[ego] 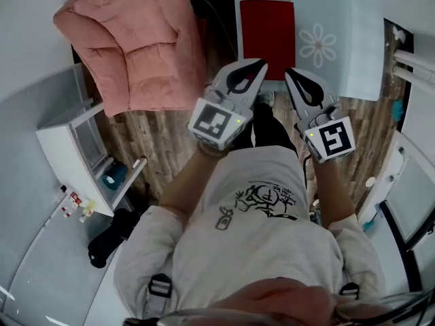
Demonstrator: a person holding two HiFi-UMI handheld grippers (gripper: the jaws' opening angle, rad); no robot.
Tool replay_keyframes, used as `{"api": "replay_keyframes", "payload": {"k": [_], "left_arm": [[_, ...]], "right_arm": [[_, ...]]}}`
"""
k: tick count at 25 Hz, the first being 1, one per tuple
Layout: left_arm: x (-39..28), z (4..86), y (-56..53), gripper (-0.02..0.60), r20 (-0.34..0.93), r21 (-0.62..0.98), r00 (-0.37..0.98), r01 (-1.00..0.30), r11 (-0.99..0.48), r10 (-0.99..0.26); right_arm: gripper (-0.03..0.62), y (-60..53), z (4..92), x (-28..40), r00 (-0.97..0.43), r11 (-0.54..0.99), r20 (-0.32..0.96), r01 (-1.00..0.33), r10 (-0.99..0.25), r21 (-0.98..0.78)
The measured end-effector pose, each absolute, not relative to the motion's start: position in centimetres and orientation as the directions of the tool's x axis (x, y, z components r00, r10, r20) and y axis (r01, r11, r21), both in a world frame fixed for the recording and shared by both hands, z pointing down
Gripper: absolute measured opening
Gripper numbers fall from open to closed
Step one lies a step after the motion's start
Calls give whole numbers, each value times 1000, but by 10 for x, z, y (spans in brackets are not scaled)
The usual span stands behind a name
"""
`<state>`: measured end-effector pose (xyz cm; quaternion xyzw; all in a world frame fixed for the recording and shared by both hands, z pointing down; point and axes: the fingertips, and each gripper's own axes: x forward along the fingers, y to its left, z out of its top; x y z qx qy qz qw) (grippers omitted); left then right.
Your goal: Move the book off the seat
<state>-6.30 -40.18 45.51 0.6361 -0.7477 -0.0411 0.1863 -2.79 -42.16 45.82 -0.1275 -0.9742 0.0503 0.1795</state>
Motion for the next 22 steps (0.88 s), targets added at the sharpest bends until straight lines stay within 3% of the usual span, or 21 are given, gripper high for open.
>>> {"api": "replay_keyframes", "payload": {"k": [22], "left_arm": [[-35,284,-374,3,79,179,-129,-974,141,-989]], "right_arm": [[7,-393,272,-12,-952,965,157,258,262,-40]]}}
